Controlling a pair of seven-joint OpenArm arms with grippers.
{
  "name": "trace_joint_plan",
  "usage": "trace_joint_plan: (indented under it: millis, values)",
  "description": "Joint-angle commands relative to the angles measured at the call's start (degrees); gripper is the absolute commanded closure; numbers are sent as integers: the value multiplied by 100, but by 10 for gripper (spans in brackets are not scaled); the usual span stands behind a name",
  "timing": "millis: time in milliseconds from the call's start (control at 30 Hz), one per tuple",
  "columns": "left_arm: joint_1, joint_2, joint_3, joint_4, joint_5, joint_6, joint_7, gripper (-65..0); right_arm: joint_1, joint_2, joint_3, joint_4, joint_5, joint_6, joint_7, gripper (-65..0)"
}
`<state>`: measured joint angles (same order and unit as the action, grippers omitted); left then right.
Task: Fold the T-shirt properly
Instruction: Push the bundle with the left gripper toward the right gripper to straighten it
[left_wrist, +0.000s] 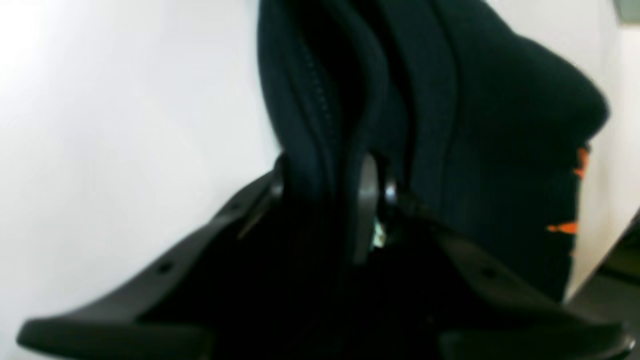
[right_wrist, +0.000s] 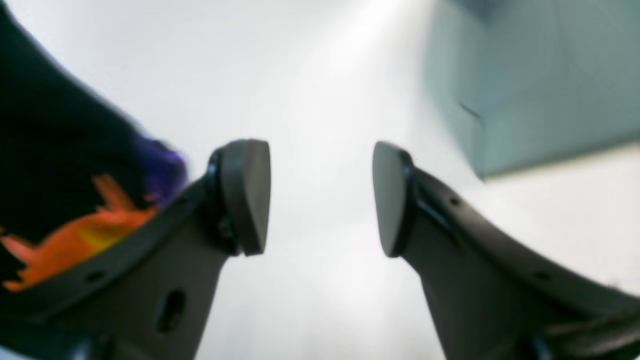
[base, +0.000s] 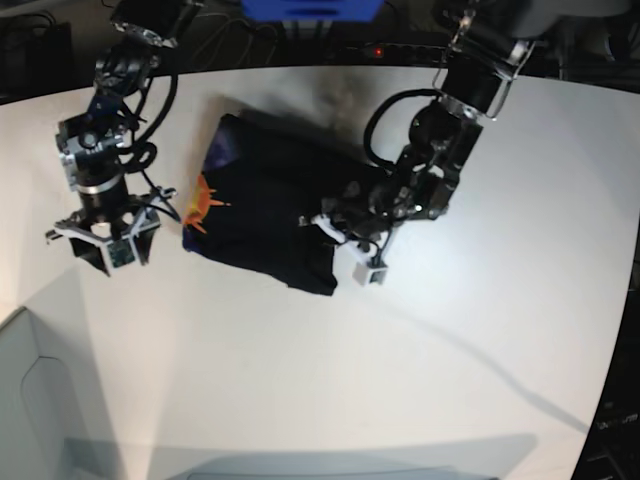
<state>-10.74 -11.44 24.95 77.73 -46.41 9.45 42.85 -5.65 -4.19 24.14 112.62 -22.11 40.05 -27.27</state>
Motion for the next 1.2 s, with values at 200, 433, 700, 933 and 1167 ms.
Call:
trace_joint_plan:
  millis: [200, 433, 700, 933, 1167]
  values:
    - [-1954, 340, 2107, -1316, 206, -1442, -35, -139, 438, -210, 1107, 83, 70, -5, 146, -332]
    - [-2869, 1491, 3233, -2389, 1973, -2435, -43, -139, 446, -228, 1599, 92, 70, -5, 146, -332]
    - [-2851, 2044, 3276, -2529, 3380, -2884, -52, -140, 411, -316, 1907, 92, 70, -5, 146, -332]
    - [-2895, 2044, 3268, -2486, 3433, -2831, -35, -214, 402, -395, 1880, 101, 70, -5, 146, -331]
    - [-3299, 2044, 3233, -2477, 3433, -2822, -43, -455, 402, -439, 1907, 101, 70, -5, 146, -332]
